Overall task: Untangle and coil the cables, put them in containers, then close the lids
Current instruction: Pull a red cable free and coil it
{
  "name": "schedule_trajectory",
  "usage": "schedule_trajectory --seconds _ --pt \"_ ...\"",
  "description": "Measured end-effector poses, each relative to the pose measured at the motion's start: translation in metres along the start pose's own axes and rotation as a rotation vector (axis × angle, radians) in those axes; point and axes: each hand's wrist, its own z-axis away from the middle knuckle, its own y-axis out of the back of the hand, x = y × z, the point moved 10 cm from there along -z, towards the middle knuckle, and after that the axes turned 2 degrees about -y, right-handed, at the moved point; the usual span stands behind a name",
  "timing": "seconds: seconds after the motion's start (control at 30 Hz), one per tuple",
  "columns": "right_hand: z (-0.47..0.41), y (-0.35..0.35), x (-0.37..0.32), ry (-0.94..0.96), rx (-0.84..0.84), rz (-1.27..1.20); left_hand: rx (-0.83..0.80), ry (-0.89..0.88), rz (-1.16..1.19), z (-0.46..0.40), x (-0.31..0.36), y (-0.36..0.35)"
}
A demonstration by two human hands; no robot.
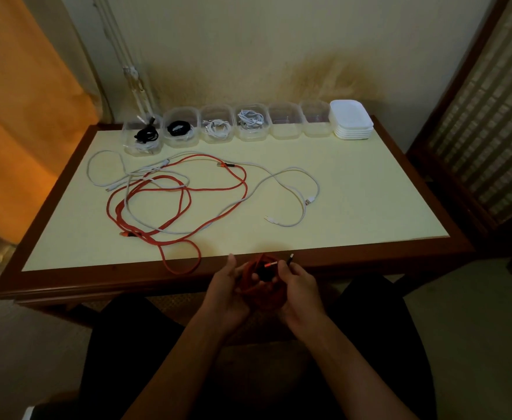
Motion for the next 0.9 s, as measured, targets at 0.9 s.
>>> schedule_trajectory --seconds 0.9 --pt "0.072 -0.082 -0.119 1.151 -0.283 1.847 -0.106 -0.290 -0.438 0.038 0.055 -0.037"
